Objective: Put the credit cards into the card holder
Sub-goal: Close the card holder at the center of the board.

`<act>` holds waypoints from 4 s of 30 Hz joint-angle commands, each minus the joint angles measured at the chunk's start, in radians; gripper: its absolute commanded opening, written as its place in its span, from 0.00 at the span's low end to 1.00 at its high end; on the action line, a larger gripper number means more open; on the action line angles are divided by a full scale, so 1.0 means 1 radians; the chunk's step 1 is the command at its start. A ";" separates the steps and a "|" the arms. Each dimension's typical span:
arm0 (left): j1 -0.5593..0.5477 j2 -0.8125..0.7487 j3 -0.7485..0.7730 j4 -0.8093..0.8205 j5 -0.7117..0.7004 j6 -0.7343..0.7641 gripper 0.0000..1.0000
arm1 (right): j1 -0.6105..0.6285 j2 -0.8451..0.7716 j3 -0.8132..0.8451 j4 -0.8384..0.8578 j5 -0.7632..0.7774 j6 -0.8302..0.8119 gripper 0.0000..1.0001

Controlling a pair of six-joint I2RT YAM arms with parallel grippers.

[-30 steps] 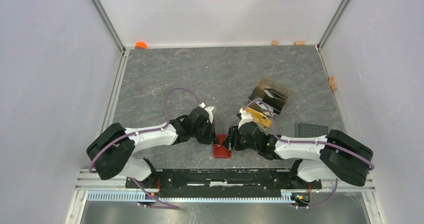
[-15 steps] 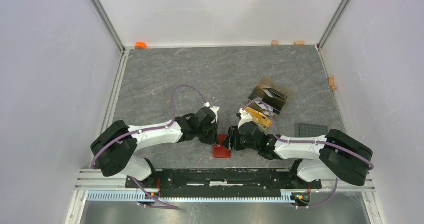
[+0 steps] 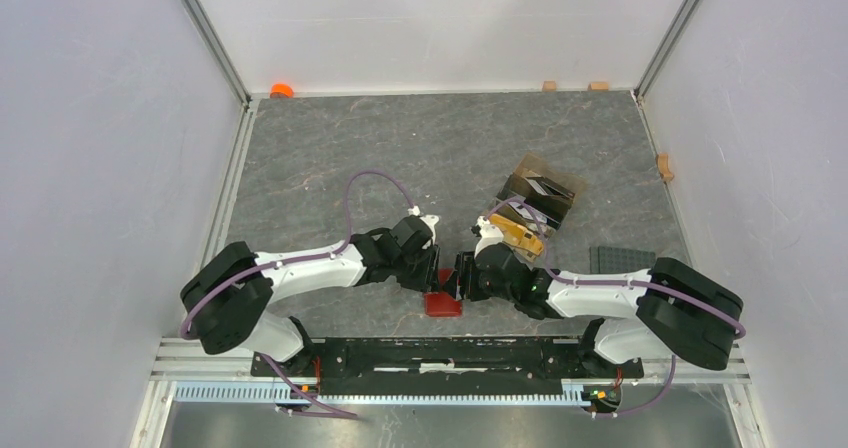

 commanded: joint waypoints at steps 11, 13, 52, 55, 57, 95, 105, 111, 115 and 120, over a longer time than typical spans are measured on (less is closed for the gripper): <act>-0.004 -0.087 -0.010 -0.018 -0.044 0.001 0.26 | 0.012 0.048 -0.004 -0.129 0.003 -0.025 0.57; -0.005 -0.087 -0.010 -0.026 -0.044 0.000 0.26 | 0.012 0.050 -0.004 -0.129 0.003 -0.025 0.57; -0.005 -0.112 -0.016 -0.146 -0.086 -0.014 0.15 | 0.016 0.057 -0.011 -0.119 0.003 -0.024 0.57; -0.005 -0.111 -0.018 -0.146 -0.086 -0.014 0.15 | 0.015 0.054 -0.013 -0.117 0.004 -0.023 0.57; -0.005 -0.112 -0.020 -0.146 -0.089 -0.014 0.12 | 0.015 0.053 -0.014 -0.114 0.003 -0.023 0.57; -0.005 -0.042 -0.049 0.060 -0.058 -0.098 0.02 | 0.015 0.041 -0.022 -0.112 0.012 -0.022 0.56; -0.005 -0.018 -0.063 0.086 -0.008 -0.098 0.02 | 0.016 0.048 -0.017 -0.117 0.010 -0.025 0.56; -0.005 -0.004 -0.072 0.099 0.003 -0.100 0.02 | 0.015 0.046 -0.017 -0.123 0.016 -0.024 0.56; -0.006 0.000 -0.083 0.106 0.013 -0.107 0.02 | 0.015 0.032 -0.023 -0.130 0.031 -0.019 0.56; -0.022 0.002 -0.101 0.114 0.014 -0.113 0.02 | 0.015 0.022 -0.030 -0.135 0.044 -0.013 0.56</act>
